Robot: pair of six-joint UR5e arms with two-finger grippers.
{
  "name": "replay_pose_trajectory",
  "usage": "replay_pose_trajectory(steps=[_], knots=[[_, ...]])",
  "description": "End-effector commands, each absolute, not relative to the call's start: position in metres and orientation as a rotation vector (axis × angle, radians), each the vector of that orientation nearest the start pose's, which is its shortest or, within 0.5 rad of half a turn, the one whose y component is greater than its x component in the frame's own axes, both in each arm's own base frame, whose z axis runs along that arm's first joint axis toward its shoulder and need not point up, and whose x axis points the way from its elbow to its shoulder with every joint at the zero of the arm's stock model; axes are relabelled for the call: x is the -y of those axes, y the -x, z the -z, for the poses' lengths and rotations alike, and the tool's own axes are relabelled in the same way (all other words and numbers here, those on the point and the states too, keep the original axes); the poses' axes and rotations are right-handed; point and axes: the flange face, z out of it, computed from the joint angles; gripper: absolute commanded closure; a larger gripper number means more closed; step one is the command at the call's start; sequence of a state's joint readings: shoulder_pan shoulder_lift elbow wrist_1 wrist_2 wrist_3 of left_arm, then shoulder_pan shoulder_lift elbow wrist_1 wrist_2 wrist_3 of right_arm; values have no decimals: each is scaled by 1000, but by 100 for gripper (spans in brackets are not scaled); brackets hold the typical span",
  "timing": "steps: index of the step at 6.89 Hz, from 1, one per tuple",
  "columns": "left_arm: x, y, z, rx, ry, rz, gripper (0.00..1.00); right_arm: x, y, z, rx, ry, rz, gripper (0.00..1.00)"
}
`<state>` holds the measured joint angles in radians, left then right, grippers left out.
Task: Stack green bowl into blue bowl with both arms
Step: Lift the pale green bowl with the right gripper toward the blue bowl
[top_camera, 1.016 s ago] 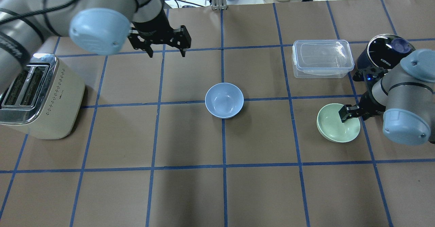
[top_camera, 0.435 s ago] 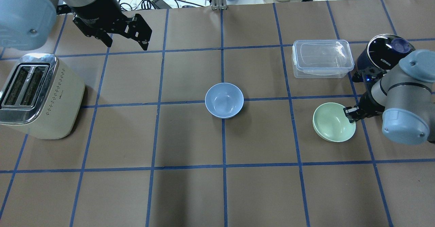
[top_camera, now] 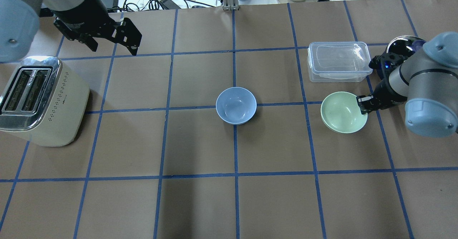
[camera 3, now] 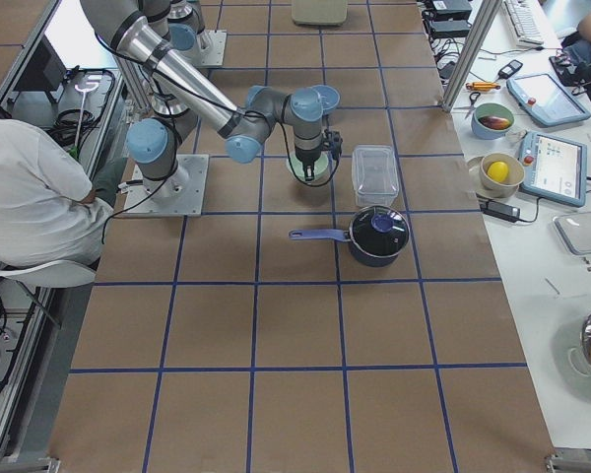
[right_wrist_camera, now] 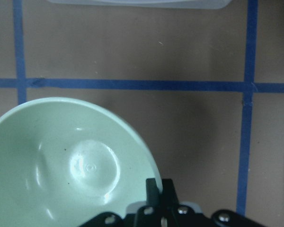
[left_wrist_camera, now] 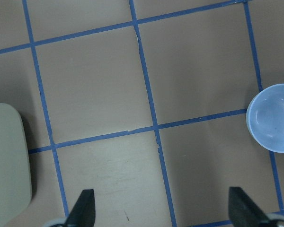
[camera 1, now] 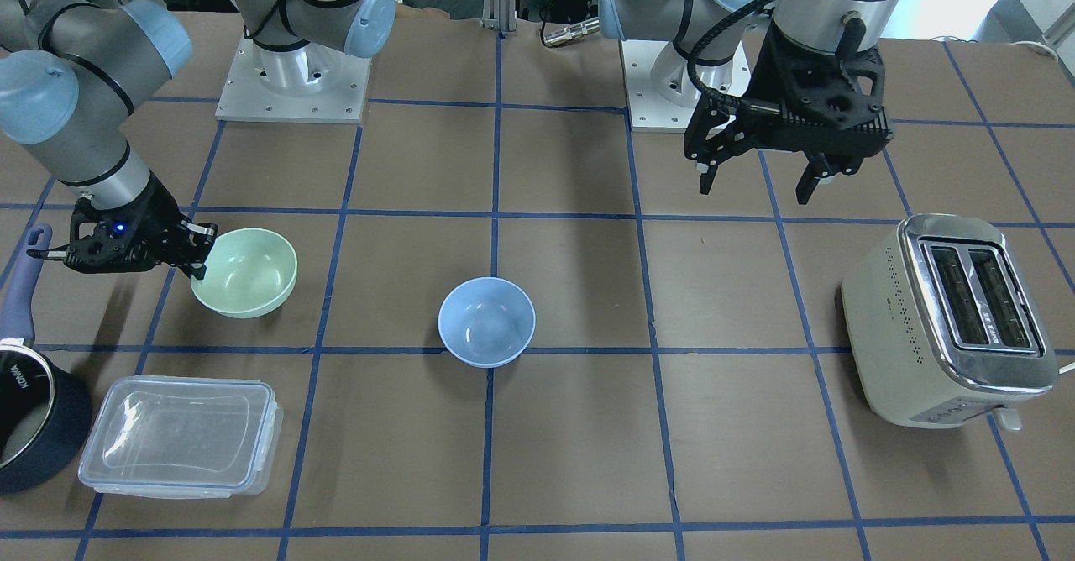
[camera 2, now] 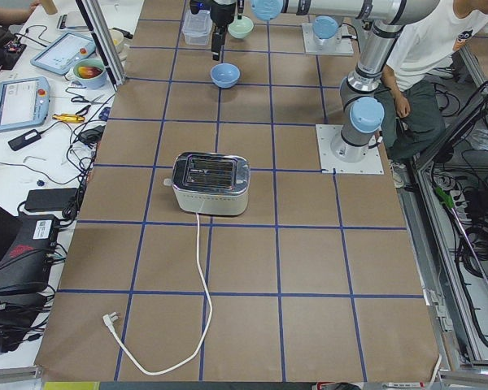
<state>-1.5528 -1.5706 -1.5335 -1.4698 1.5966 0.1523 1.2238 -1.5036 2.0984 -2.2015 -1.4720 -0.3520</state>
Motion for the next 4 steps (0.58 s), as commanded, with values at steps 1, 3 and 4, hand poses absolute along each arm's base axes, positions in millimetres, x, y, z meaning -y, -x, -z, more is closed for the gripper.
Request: replay_pose_trajectory(steps=[1, 3, 4], knots=[[500, 113, -522, -3106, -183, 215, 0, 508, -62, -329, -3023, -122, 57, 100], [499, 111, -522, -3113, -177, 219, 0, 505, -155, -326, -3002, -297, 19, 100], [499, 113, -519, -3110, -169, 209, 0, 503, -203, -327, -2993, -356, 12, 100]])
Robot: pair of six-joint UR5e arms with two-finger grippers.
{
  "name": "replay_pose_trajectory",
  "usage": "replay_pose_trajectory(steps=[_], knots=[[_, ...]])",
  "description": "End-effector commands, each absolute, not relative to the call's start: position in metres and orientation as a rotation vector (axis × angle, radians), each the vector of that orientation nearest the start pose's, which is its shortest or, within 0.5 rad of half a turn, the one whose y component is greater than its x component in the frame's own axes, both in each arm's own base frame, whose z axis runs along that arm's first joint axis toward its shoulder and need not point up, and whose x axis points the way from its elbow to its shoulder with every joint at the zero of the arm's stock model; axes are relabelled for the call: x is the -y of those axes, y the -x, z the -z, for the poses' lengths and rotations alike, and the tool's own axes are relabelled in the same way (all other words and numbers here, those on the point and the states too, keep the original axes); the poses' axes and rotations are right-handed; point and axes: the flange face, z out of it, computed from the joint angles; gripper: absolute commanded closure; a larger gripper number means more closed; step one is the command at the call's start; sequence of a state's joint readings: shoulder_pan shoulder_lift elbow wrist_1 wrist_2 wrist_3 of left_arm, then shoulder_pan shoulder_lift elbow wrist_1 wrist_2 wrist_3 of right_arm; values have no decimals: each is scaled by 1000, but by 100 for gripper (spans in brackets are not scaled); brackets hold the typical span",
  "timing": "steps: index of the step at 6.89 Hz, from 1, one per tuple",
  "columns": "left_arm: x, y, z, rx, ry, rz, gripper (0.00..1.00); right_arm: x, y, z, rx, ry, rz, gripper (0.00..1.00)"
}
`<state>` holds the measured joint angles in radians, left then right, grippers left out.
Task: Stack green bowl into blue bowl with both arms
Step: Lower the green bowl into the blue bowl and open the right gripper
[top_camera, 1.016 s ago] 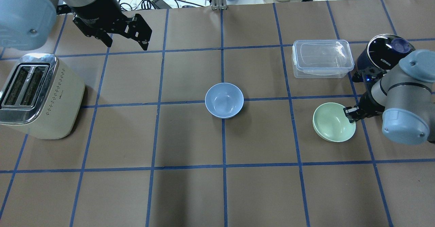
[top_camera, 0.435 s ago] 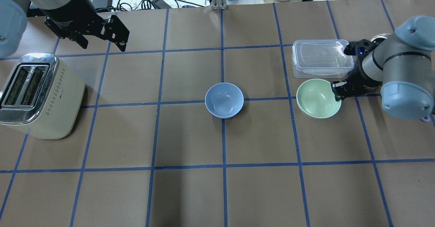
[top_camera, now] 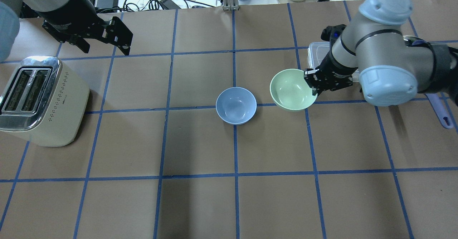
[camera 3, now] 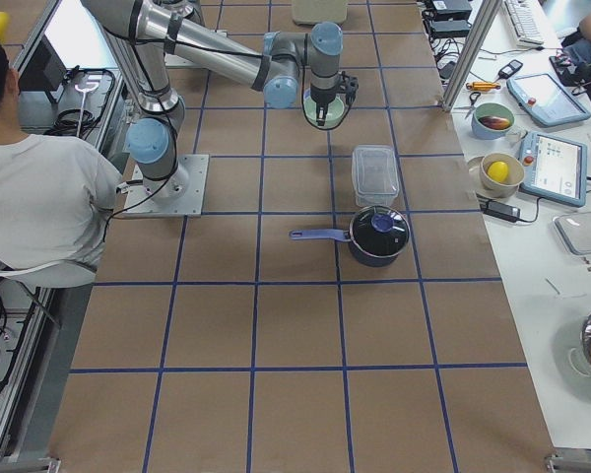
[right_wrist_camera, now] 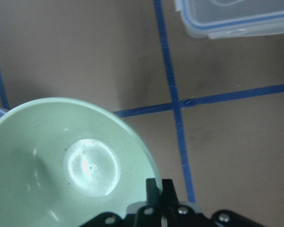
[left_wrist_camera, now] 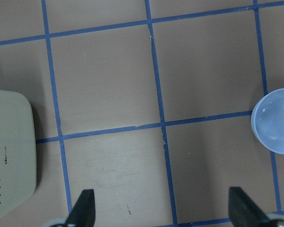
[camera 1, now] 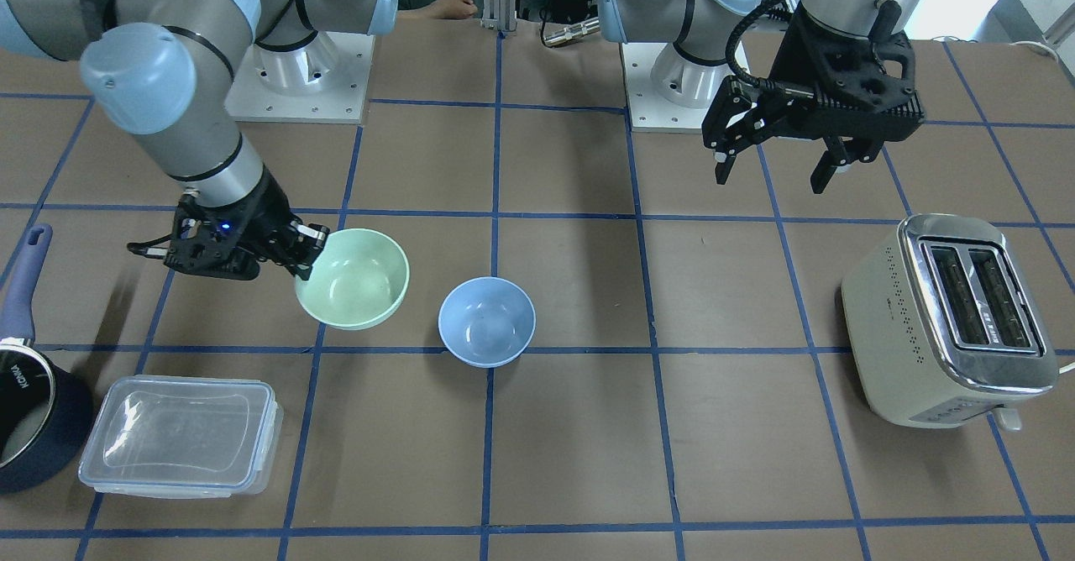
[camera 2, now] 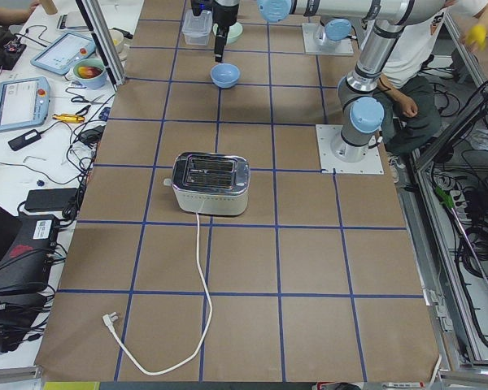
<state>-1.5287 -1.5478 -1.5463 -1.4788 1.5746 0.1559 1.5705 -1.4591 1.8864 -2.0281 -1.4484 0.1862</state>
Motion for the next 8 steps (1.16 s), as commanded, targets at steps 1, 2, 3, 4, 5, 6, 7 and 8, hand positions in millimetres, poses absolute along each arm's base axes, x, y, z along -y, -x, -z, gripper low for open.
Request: replay_pose_trajectory(steps=[1, 2, 3, 4, 5, 6, 7, 8], knots=[[500, 113, -518, -3115, -167, 214, 0, 505, -247, -316, -2982, -381, 27, 100], [499, 112, -519, -3109, -166, 213, 0, 506, -265, -297, -2988, -366, 14, 100], [499, 112, -518, -3105, -166, 208, 0, 512, -268, -292, -2973, -389, 37, 100], [499, 112, -519, -3105, -166, 210, 0, 521, -273, -285, -2951, -431, 90, 100], [498, 111, -519, -3100, -169, 211, 0, 524, -276, -265, -2968, -431, 44, 98], [498, 111, -520, -3101, -167, 214, 0, 524, -276, -259, -2972, -435, 26, 69], [499, 109, -520, -3104, -158, 219, 0, 524, -276, -258, -2974, -414, 26, 9], [500, 109, -518, -3106, -159, 215, 0, 526, -275, -264, -2972, -413, 40, 1]])
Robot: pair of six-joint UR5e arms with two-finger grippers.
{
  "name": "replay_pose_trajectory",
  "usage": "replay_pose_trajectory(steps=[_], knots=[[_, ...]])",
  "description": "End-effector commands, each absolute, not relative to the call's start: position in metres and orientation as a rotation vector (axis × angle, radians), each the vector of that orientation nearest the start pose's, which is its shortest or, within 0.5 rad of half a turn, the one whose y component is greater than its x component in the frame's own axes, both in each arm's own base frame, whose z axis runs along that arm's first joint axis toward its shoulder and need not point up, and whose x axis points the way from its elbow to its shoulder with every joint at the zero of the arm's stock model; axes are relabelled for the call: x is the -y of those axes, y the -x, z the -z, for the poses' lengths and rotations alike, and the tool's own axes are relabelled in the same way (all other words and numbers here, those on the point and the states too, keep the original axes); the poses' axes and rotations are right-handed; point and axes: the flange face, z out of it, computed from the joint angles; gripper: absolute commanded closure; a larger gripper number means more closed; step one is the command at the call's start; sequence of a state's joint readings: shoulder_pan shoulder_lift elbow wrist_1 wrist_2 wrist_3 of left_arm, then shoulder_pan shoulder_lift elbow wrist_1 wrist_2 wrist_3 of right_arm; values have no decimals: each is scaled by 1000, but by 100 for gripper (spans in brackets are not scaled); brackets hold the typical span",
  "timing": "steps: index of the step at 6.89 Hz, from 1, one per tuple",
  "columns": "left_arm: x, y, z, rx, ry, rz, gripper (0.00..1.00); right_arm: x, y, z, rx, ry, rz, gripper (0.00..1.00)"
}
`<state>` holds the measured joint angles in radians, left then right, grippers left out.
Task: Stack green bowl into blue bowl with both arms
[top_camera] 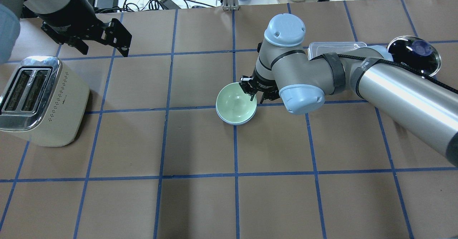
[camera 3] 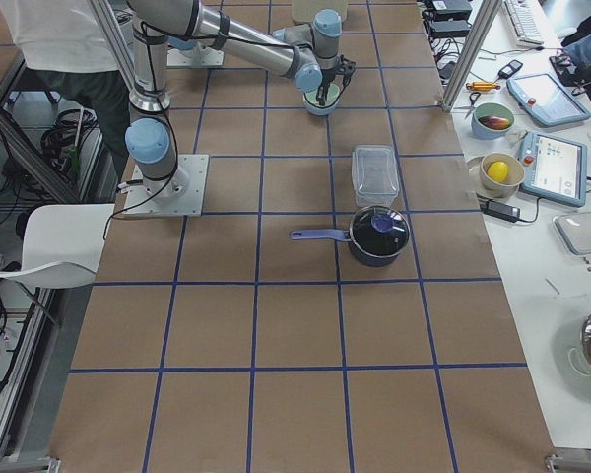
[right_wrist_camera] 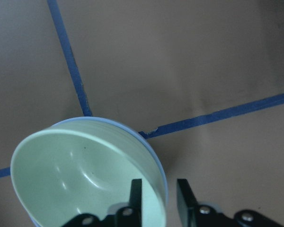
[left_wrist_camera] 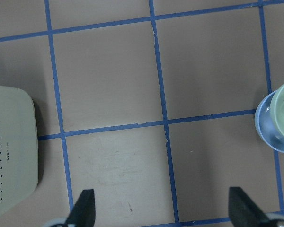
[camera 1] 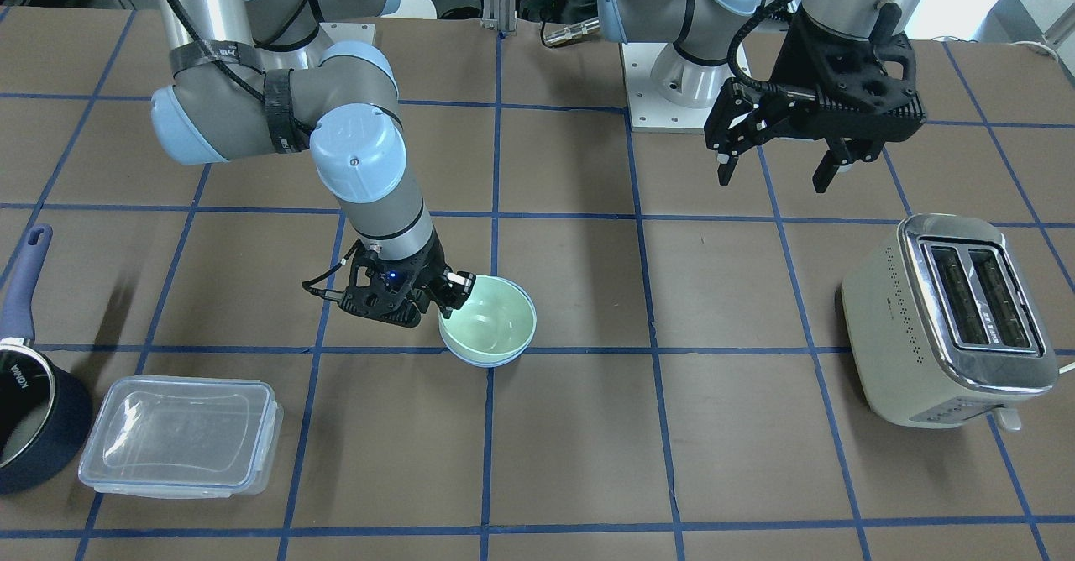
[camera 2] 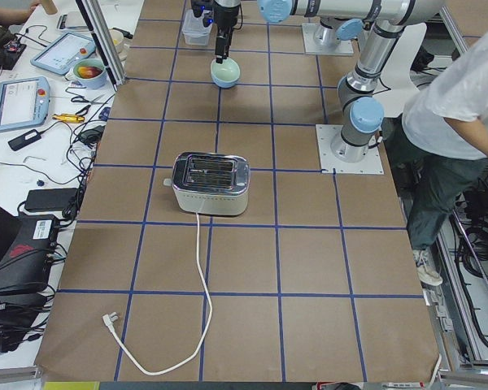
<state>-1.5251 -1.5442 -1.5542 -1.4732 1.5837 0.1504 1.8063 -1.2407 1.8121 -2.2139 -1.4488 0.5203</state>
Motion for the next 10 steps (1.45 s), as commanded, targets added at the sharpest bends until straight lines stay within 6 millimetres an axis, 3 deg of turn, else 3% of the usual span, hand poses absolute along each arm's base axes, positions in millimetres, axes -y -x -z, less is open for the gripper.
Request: replay_pose_trajectory(steps=[1, 3, 4, 5, 7, 8, 10], knots=[[498, 110, -520, -3105, -161, 219, 0, 531, -272, -275, -2975, -399, 68, 0], [499, 110, -520, -3106, -161, 222, 0, 537, -257, -329, -3027, -326, 46, 0], [499, 110, -521, -3105, -161, 224, 0, 536, -235, -362, -3133, -180, 42, 0], [499, 110, -520, -3108, -159, 223, 0, 537, -207, -398, -3142, -188, 2, 0], [499, 110, -520, -3108, -161, 223, 0, 525, -166, -455, -3156, -5, -85, 0], [499, 110, -520, -3108, -161, 223, 0, 522, -147, -477, -3151, 14, -36, 0], [499, 110, -520, -3108, -161, 223, 0, 516, -143, -505, -3145, 2, 43, 0]])
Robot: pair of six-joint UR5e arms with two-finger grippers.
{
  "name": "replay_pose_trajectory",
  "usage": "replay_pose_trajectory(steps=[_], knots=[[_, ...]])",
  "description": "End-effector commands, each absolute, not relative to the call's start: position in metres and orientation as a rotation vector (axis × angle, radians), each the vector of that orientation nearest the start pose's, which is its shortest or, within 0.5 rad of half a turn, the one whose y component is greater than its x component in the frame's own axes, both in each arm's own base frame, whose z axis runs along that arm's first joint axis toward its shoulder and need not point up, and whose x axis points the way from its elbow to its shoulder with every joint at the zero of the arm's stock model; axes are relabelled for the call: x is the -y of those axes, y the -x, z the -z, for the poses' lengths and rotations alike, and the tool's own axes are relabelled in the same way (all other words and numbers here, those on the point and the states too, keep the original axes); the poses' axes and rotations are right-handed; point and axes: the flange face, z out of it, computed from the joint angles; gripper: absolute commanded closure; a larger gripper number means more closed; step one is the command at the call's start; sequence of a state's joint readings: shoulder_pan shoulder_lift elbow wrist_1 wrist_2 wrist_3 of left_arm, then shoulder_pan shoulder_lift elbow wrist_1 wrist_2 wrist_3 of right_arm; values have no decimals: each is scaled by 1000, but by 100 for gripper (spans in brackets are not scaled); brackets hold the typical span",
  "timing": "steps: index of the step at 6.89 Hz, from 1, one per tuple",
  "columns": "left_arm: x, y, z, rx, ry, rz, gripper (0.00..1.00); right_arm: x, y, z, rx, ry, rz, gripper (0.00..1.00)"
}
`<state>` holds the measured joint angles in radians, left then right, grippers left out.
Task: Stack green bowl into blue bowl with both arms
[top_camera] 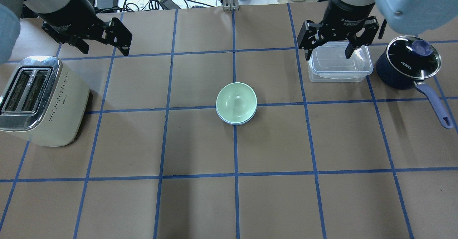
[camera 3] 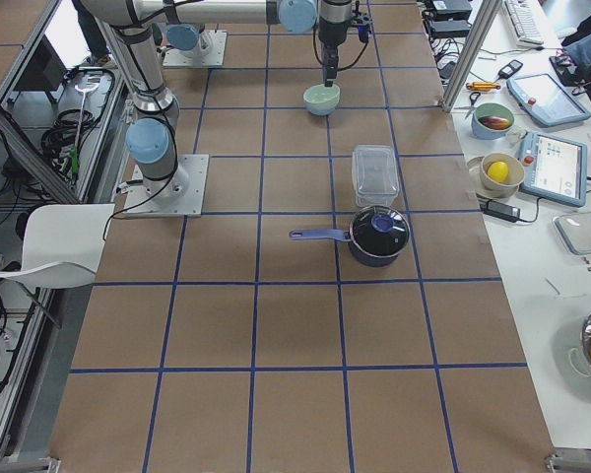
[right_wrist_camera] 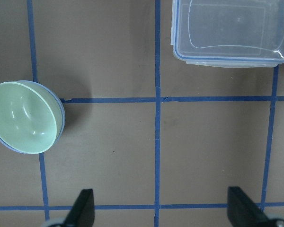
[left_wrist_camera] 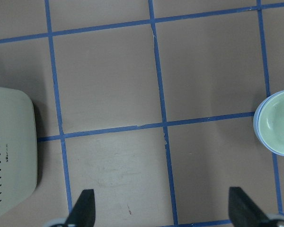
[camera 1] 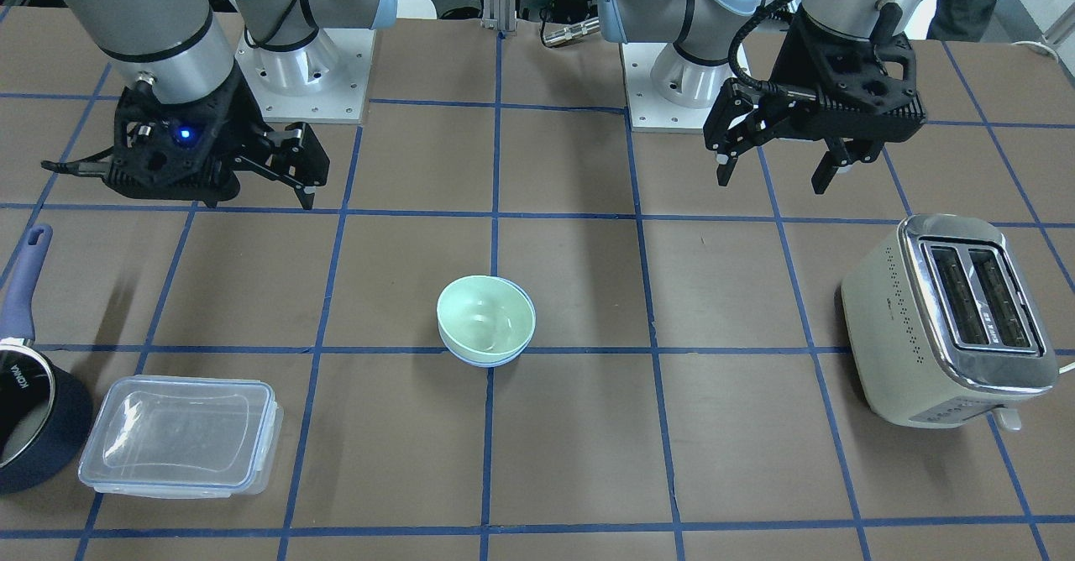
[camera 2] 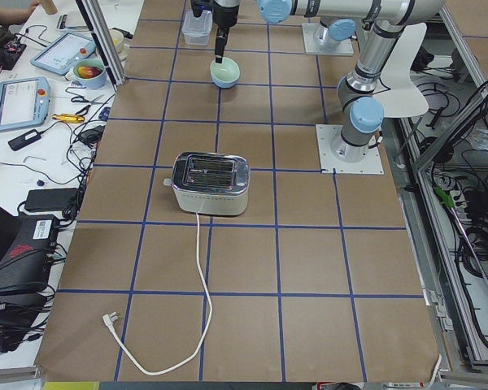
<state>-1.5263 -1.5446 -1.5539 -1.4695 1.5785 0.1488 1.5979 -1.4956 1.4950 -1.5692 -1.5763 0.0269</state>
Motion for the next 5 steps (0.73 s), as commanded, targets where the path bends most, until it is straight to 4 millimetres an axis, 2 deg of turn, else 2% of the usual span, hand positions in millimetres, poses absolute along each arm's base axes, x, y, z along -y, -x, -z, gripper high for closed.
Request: replay_pose_trajectory(steps=[1, 2, 3, 5], knots=[[499, 110, -519, -3108, -161, 220, 0, 515, -147, -510, -3143, -7, 60, 0], [500, 111, -519, -3110, -162, 221, 0, 514, -148, -512, -3140, -12, 65, 0], [500, 111, -519, -3110, -159, 221, 0, 513, -150, -511, -3137, -100, 60, 0], [500, 111, -519, -3111, -159, 223, 0, 513, -151, -509, -3139, -104, 53, 0]])
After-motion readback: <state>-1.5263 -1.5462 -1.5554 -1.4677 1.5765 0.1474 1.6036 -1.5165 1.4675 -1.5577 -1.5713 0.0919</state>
